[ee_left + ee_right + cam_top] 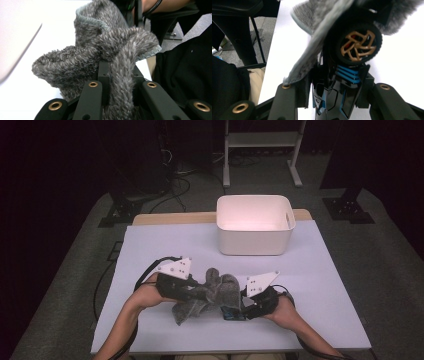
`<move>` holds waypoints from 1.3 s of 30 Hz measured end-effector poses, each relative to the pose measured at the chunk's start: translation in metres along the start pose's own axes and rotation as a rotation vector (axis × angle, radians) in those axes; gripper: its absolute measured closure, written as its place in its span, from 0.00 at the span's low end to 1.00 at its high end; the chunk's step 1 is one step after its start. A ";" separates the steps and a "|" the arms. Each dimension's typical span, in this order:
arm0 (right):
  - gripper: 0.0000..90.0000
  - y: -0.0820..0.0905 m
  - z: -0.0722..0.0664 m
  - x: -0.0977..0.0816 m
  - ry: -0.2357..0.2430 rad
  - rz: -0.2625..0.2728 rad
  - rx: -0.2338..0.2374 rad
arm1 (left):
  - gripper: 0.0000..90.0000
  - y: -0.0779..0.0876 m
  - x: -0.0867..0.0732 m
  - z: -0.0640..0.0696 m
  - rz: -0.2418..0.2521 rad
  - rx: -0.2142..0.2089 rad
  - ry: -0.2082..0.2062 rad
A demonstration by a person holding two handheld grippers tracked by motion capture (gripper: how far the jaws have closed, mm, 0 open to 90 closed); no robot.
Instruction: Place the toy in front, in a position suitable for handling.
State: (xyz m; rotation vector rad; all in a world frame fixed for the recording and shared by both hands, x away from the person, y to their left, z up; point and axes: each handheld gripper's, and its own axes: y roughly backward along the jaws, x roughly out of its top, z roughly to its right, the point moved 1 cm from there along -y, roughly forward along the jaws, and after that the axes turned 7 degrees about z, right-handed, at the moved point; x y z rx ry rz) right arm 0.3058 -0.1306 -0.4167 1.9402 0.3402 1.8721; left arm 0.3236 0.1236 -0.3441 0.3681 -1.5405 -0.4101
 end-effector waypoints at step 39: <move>0.62 0.001 0.003 -0.005 -0.028 0.029 -0.007 | 0.86 -0.007 0.008 -0.012 0.003 -0.005 0.015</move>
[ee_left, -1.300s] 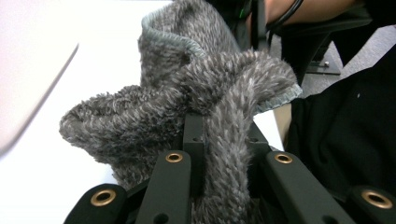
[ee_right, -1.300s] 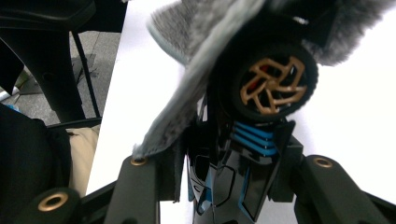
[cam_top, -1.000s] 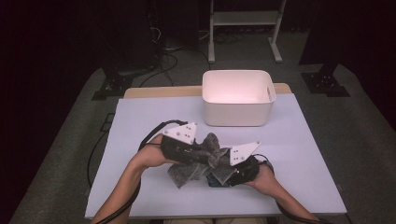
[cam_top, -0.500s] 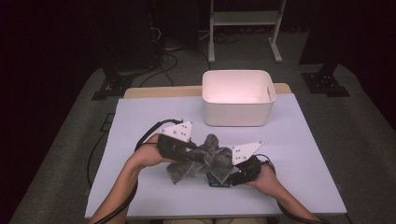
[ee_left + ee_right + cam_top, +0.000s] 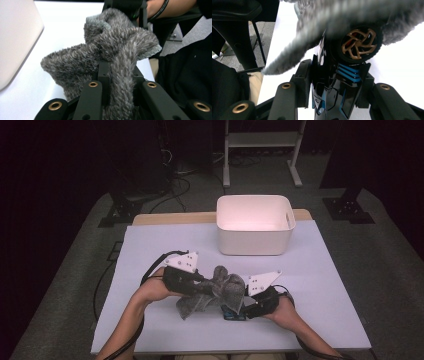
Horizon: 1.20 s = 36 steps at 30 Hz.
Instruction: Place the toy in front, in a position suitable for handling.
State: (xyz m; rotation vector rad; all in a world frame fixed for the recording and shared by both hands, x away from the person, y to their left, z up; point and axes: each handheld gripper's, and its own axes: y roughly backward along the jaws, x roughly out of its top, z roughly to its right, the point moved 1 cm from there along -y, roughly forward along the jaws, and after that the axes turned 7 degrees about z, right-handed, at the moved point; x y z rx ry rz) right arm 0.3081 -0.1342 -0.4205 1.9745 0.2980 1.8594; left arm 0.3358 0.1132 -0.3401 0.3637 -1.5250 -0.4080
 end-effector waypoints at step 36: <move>0.62 0.000 -0.001 0.000 0.009 -0.002 -0.003 | 0.86 0.004 -0.018 -0.001 0.034 0.007 0.050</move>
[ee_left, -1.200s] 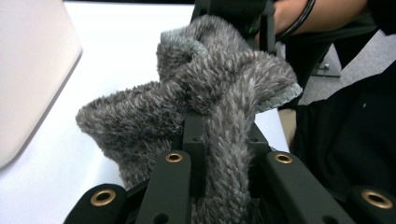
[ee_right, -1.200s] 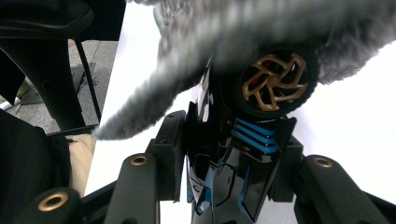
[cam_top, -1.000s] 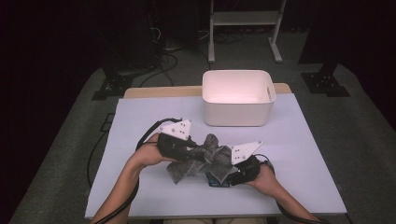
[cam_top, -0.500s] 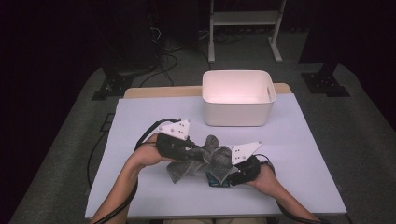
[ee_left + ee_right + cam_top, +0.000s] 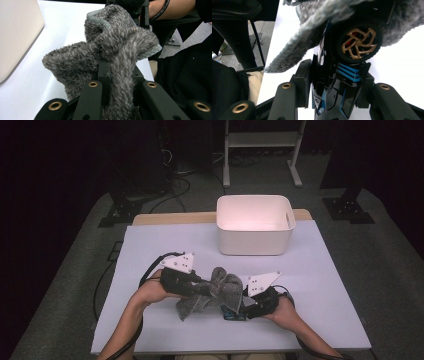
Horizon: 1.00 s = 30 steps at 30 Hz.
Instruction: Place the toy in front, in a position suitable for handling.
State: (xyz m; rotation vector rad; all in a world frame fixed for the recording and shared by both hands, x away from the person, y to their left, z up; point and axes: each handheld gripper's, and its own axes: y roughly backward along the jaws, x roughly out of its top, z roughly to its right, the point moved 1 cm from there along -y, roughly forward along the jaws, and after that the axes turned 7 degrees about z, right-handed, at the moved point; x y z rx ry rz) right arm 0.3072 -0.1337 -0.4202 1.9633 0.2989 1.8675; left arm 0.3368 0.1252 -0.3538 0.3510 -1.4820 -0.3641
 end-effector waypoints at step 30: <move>0.59 0.024 0.000 0.010 -0.002 -0.132 -0.031 | 0.86 -0.032 0.009 0.001 0.046 -0.071 -0.025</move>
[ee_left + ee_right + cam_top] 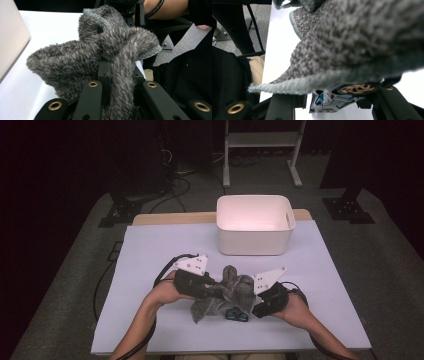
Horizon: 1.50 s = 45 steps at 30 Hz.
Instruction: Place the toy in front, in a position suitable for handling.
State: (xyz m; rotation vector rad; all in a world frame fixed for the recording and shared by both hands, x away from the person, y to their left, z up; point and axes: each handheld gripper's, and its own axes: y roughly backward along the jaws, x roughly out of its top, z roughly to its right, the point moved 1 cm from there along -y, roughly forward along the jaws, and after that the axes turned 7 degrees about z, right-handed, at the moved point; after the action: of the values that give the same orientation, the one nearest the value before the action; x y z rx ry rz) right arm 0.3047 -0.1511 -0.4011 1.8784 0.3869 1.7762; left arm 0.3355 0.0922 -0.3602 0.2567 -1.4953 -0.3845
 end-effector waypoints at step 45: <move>0.64 -0.008 0.004 -0.043 -0.082 0.008 0.053 | 0.86 -0.019 -0.036 -0.004 -0.120 0.001 0.069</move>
State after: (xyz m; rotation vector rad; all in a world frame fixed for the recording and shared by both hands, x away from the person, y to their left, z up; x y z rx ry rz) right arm 0.3057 -0.1681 -0.4417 1.9847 0.3997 1.7039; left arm 0.3370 0.0891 -0.4007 0.3584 -1.4159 -0.4660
